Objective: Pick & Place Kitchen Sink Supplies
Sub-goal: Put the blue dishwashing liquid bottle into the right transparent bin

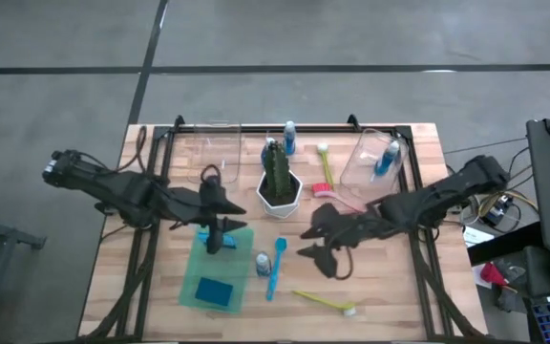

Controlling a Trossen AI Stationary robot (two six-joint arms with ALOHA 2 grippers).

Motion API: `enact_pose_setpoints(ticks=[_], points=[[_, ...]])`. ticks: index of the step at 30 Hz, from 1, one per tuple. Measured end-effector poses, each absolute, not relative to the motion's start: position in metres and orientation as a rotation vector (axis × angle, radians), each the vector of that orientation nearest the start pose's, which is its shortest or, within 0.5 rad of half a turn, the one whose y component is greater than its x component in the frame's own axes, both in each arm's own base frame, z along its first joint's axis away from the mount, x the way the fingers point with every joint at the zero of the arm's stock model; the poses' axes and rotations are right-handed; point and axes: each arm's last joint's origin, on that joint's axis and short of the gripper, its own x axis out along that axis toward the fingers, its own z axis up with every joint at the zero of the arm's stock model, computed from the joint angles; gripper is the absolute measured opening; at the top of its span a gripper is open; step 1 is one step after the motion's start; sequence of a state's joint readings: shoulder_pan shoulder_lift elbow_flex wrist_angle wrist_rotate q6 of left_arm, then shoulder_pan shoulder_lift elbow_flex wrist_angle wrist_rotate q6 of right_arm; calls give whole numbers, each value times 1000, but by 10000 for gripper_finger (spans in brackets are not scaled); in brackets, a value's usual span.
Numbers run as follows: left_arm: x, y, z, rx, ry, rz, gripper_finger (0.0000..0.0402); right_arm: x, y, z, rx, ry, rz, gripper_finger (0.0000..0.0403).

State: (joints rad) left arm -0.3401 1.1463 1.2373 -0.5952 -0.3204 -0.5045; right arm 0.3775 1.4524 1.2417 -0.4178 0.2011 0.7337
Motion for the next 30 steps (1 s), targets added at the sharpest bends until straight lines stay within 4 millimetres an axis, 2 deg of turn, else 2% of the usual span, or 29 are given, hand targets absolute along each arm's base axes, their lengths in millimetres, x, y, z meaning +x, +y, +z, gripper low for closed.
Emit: enact_pose_setpoints(ticks=[6,15,24,30], points=[[214,-63,387,-363,402,215,154,335,123,299,264,666,-7,241],[213,-62,388,-472,384,245,154,383,136,281,94,695,36,283],[213,-62,388,-471,383,244,154,406,135,255,57,748,51,306],[213,-62,388,-453,386,241,154,415,134,238,101,780,80,299]])
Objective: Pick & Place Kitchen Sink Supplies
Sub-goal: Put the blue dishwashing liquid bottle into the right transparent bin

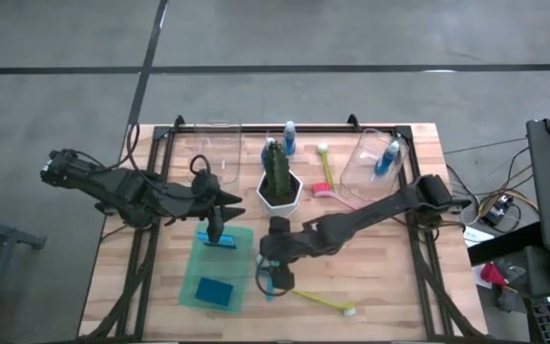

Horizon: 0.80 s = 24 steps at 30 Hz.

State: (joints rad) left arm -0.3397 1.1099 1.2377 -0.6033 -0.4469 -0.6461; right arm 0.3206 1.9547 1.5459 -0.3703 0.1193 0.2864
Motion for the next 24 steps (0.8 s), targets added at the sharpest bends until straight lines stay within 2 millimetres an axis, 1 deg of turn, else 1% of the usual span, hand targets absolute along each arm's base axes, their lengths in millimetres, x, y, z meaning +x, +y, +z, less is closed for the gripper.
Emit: enact_pose_setpoints(ticks=[4,13,18,24], points=[[213,-62,388,-452,386,241,154,418,137,228,127,803,83,288],[213,-62,388,-449,386,240,154,421,134,231,166,767,55,253],[213,-62,388,-436,387,237,154,422,131,233,184,761,34,221],[213,-62,388,-431,388,236,154,420,129,233,205,777,16,170]])
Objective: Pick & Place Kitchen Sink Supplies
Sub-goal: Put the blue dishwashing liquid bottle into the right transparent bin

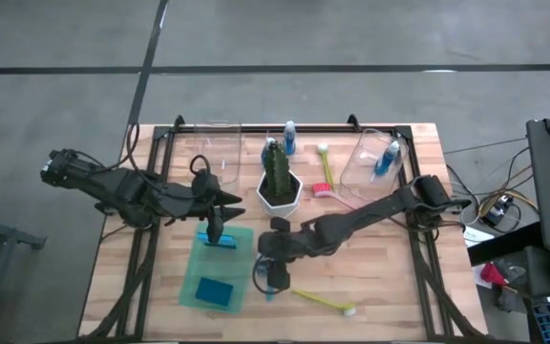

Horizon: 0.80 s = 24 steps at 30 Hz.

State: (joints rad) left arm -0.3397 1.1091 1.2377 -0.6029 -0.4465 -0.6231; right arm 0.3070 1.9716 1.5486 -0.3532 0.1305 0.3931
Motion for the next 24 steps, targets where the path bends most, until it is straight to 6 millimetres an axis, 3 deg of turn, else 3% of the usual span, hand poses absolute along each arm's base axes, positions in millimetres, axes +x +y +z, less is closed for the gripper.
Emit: enact_pose_setpoints(ticks=[7,16,24], points=[[213,-62,388,-410,390,231,154,416,122,245,219,771,4,130],[213,-62,388,-391,389,226,154,401,109,280,286,721,-22,150],[215,-63,399,-430,286,196,154,371,99,320,348,711,-35,139]])
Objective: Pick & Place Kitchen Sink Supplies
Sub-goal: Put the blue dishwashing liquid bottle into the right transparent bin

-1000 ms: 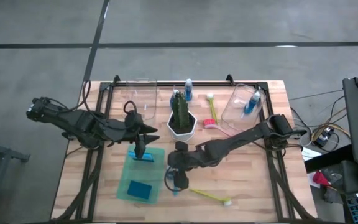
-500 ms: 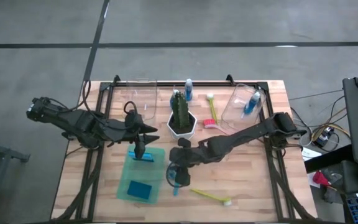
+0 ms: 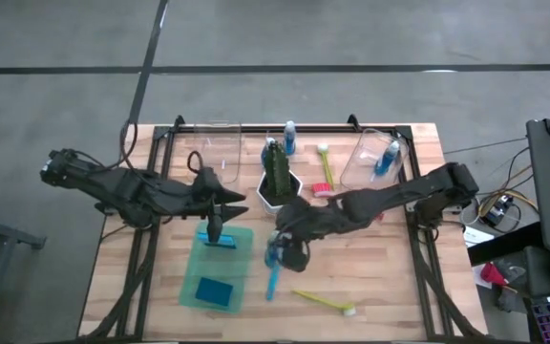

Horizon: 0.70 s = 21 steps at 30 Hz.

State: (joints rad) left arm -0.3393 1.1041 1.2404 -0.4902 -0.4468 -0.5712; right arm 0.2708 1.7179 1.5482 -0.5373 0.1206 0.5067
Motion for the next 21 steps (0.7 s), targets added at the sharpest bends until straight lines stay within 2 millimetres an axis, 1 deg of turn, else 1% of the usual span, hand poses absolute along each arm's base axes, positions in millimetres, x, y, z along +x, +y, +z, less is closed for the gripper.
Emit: enact_pose_setpoints(ticks=[3,8,16,21], points=[[213,-62,407,-434,228,176,154,354,94,333,362,736,-56,142],[207,-59,420,-406,134,168,154,330,88,343,405,822,-111,146],[189,-52,443,-416,-23,140,154,301,78,359,469,871,-189,141],[176,-48,449,-413,-56,132,154,283,70,367,488,897,-249,143]])
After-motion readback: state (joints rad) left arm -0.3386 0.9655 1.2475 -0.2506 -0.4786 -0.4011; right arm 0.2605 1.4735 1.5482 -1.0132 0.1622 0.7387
